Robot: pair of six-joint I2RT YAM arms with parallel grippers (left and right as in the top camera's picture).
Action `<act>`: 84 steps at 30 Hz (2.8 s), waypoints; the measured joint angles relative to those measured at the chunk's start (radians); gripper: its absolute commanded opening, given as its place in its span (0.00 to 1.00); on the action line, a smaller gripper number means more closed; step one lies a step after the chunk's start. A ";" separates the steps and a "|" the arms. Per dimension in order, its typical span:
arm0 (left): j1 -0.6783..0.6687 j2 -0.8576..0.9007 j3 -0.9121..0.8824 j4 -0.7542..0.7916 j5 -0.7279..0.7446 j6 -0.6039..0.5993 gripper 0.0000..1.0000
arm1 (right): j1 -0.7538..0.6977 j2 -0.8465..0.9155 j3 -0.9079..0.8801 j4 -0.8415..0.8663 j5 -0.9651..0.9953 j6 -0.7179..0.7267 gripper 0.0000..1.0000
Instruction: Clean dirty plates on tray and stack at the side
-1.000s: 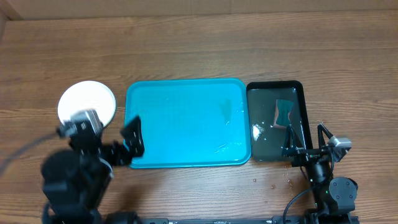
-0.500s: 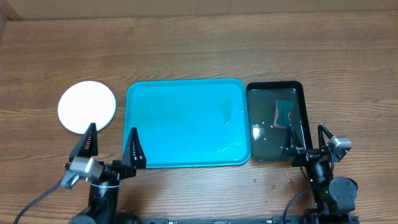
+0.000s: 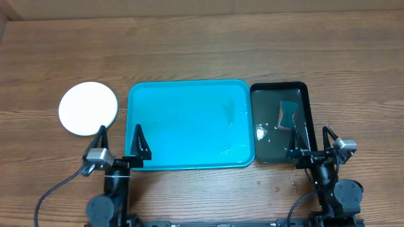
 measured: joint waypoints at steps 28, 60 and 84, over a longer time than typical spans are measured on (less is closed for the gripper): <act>0.000 0.000 -0.014 -0.272 -0.030 0.286 1.00 | 0.000 0.000 0.000 0.000 0.000 0.000 1.00; 0.000 0.000 -0.014 -0.272 -0.030 0.286 1.00 | 0.000 0.000 0.000 0.000 0.056 -0.344 1.00; 0.000 0.000 -0.014 -0.272 -0.031 0.286 1.00 | 0.000 0.000 0.000 0.000 0.056 -0.364 1.00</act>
